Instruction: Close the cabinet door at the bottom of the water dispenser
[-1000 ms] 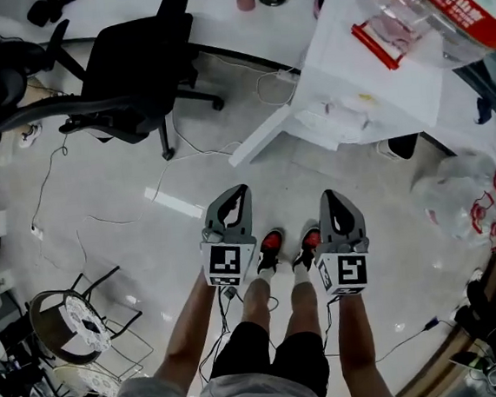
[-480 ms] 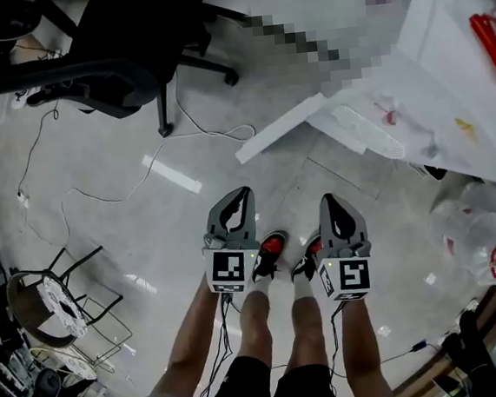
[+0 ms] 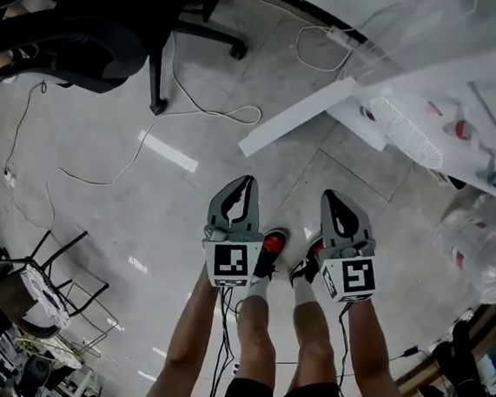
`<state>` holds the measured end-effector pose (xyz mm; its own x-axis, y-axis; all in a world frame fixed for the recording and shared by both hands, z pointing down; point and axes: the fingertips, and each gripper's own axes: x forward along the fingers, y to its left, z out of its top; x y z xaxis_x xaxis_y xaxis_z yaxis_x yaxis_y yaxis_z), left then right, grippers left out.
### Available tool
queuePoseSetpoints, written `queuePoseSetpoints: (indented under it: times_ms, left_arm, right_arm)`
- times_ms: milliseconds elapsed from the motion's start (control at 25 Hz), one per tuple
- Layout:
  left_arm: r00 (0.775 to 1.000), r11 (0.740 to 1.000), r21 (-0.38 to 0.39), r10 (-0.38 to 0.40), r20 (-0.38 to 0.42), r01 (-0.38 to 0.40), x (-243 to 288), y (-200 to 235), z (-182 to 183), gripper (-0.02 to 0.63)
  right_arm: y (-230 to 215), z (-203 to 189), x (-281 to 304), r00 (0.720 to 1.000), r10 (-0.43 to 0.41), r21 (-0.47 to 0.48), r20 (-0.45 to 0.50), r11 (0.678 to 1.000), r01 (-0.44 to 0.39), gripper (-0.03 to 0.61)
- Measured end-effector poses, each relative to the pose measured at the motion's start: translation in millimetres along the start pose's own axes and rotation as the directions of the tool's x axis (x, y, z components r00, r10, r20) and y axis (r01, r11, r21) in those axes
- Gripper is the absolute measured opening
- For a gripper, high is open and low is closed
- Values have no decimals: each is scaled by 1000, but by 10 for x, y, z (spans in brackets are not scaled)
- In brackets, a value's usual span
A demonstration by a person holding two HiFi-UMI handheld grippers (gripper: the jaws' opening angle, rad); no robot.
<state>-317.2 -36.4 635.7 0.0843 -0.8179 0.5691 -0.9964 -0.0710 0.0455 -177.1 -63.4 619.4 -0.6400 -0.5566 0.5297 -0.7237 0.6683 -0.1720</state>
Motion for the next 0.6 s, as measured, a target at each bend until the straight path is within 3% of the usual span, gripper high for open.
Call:
queuePoseSetpoints:
  times_ms: [280, 480, 600]
  left_arm:
    - [999, 1000, -3, 12, -38, -12, 293, 212, -242, 29]
    - [998, 1000, 20, -9, -58, 11, 444, 259, -292, 176]
    - [997, 999, 38, -11, -76, 14, 558, 280, -343, 210]
  right_arm:
    - [-64, -249, 97, 1000, 2, 35, -25, 999, -1, 15]
    - [-142, -312, 94, 999, -6, 53, -42, 999, 8, 15]
    - [-183, -335, 105, 999, -12, 58, -46, 998, 15, 15]
